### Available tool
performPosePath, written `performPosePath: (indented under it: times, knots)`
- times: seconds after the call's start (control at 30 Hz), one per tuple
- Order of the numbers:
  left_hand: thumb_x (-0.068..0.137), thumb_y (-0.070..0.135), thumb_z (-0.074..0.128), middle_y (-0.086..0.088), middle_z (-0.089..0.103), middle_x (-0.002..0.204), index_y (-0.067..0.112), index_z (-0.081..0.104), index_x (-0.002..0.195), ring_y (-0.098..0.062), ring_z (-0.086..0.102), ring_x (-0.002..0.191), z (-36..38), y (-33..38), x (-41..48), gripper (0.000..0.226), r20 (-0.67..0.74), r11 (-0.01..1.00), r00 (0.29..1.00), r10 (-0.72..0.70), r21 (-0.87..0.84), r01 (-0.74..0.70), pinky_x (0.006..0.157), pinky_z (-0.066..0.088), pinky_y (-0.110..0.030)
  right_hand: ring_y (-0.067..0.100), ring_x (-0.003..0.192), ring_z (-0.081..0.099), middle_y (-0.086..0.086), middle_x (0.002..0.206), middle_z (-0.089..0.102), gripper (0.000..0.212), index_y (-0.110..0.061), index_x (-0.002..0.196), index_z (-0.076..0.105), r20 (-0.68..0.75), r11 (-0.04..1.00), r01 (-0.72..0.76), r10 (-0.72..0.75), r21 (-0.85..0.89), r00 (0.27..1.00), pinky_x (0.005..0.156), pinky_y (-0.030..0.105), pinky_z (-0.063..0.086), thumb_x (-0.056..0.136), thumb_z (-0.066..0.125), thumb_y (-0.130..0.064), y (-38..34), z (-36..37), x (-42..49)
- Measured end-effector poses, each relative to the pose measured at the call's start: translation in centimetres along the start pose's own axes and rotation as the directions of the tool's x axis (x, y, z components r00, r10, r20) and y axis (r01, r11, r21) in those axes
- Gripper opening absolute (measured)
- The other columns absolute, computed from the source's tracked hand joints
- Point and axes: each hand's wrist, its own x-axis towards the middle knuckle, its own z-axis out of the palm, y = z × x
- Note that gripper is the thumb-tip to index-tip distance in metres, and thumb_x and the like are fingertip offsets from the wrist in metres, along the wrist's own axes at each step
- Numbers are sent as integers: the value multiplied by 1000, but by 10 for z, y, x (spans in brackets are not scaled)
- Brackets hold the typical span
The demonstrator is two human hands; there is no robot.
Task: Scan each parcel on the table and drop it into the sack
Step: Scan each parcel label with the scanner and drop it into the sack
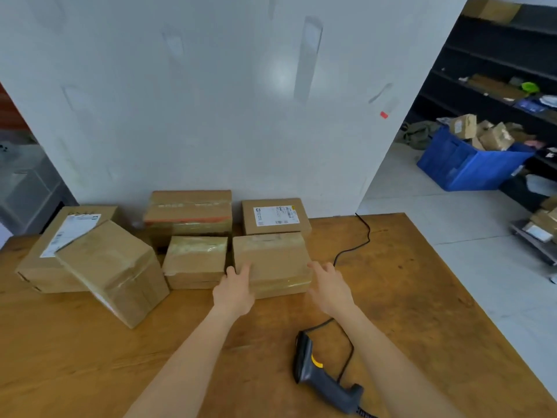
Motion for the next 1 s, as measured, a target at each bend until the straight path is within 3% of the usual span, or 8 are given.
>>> performPosePath:
  times: [0.2, 0.4, 0.53, 0.63, 0.73, 0.83, 0.93, 1.0]
  knots:
    - [94, 21, 53, -15, 42, 133, 28, 10, 154, -29, 59, 103, 11, 15, 6, 73, -68, 981, 992, -108, -172, 95, 83, 54, -37, 25, 104, 57, 8, 128, 49, 66, -29, 145, 29, 60, 976, 144, -155, 165, 986, 81, 34, 53, 89, 63, -18, 15, 11, 30]
    - [87, 22, 60, -14, 50, 125, 26, 15, 151, -31, 57, 103, 13, 44, -7, 78, -130, 882, 941, -313, -408, 237, 88, 52, -45, 25, 112, 50, 8, 118, 52, 56, -25, 137, 43, -110, 923, 219, -194, 316, 975, 92, 35, 48, 87, 67, -30, 21, 11, 39]
    - [77, 35, 71, -8, 60, 117, 23, 25, 146, -28, 62, 101, 10, 50, -26, 84, -261, 757, 828, -497, -597, 266, 81, 56, -40, 22, 114, 47, 5, 120, 55, 56, -22, 133, 49, -213, 855, 298, -226, 424, 951, 92, 32, 42, 84, 69, -38, 21, -8, 45]
    - [69, 48, 79, 3, 56, 108, 27, 35, 135, -21, 61, 94, 5, 52, -39, 82, -297, 629, 727, -618, -742, 232, 80, 59, -39, 14, 113, 46, -5, 121, 58, 59, -24, 132, 48, -297, 776, 326, -186, 540, 936, 87, 26, 37, 81, 72, -41, 9, -26, 44]
    - [61, 59, 81, 8, 55, 102, 24, 47, 115, -16, 57, 91, -6, 45, -49, 72, -276, 520, 648, -710, -825, 219, 68, 53, -27, 13, 115, 46, -5, 120, 56, 64, -27, 133, 43, -295, 672, 300, -126, 677, 947, 93, 32, 43, 78, 75, -43, -10, -42, 39]
    - [56, 64, 80, 6, 58, 94, 22, 53, 99, -14, 55, 85, -23, 30, -61, 66, -179, 410, 606, -775, -873, 265, 62, 43, -25, 17, 114, 52, -1, 118, 54, 55, -28, 114, 42, -241, 561, 260, -110, 786, 964, 95, 39, 49, 73, 78, -36, -33, -53, 29]
    - [56, 69, 75, 5, 57, 87, 19, 54, 94, -10, 53, 74, -37, 4, -79, 67, -107, 332, 575, -811, -893, 302, 55, 39, -27, 11, 119, 50, -4, 123, 53, 50, -25, 111, 47, -172, 461, 265, -233, 847, 957, 92, 28, 46, 73, 79, -30, -55, -57, 15]
    - [56, 71, 73, 5, 57, 86, 18, 55, 94, -13, 54, 75, -42, -19, -93, 68, -69, 299, 569, -819, -899, 321, 60, 41, -30, 7, 118, 49, -10, 123, 54, 51, -29, 114, 53, -149, 435, 292, -334, 852, 931, 87, 19, 40, 71, 80, -33, -67, -57, 1]
